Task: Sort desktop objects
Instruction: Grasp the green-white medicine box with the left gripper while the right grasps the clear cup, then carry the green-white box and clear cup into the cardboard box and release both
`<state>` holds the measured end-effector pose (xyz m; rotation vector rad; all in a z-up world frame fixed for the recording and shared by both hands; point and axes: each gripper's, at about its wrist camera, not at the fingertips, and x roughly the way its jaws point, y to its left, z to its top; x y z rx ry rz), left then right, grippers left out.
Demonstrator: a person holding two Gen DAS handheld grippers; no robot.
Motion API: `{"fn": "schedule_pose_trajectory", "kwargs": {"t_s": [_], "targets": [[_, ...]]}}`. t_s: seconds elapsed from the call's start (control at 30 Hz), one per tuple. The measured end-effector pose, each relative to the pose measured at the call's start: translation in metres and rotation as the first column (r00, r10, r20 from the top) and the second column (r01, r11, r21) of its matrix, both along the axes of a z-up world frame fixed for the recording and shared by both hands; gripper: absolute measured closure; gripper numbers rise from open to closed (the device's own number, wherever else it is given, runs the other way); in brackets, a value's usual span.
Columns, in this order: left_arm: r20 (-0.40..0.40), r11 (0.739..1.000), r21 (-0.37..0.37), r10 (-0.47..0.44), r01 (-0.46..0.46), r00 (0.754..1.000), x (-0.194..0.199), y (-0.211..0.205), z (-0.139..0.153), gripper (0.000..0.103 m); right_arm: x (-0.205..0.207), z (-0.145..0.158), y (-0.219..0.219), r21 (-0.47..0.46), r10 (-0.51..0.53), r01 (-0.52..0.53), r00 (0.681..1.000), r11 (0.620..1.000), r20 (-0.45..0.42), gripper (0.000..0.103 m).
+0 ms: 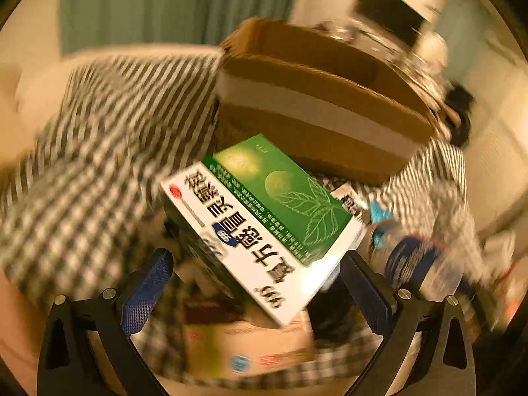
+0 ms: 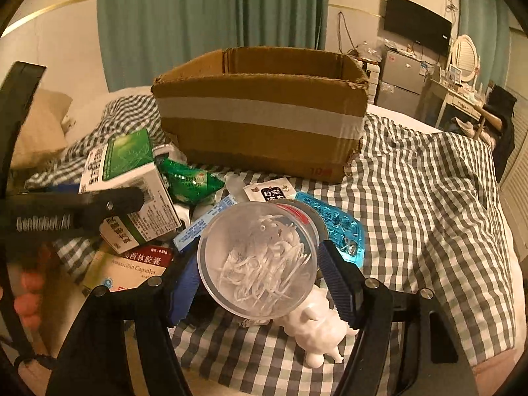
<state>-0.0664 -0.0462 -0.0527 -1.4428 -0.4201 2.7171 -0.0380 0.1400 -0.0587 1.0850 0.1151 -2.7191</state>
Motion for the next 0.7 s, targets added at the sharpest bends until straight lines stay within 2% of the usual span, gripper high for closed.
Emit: {"fn": "schedule_pose_trajectory", "kwargs": {"t_s": [0.07,0.2,0.3,0.43,0.63,0.7], "targets": [[0.041,0.997,0.029,0.07,-0.071,0.997,-0.004,0.003,-0.001,0.0,0.0,0.003,0.008,-0.026,-0.016,0.016,1.0,1.0,-0.002,0.035],[0.059,0.983,0.024,0.179,-0.18,0.982,-0.007,0.007,0.004,0.0,0.002,0.007,0.025,-0.059,-0.053,0.053,0.999,0.997,-0.003,0.036],[0.049,0.981,0.048,0.185,-0.187,0.982,-0.008,0.008,0.007,0.0,0.004,0.011,0.036,-0.09,-0.067,0.066,0.998,0.994,-0.007,0.037],[0.089,0.977,0.034,0.209,-0.212,0.974,-0.011,0.013,0.001,0.0,0.008,0.02,0.047,-0.098,-0.09,0.086,0.995,0.991,-0.031,0.037],[0.126,0.959,-0.063,0.282,-0.276,0.951,-0.021,0.021,-0.009,0.0,0.011,0.023,0.059,-0.115,-0.118,0.113,0.992,0.987,-0.037,0.038],[0.12,0.963,-0.07,0.268,-0.261,0.956,-0.023,0.021,-0.014,0.0,0.012,0.022,0.06,-0.113,-0.112,0.108,0.993,0.988,-0.035,0.038]]}}
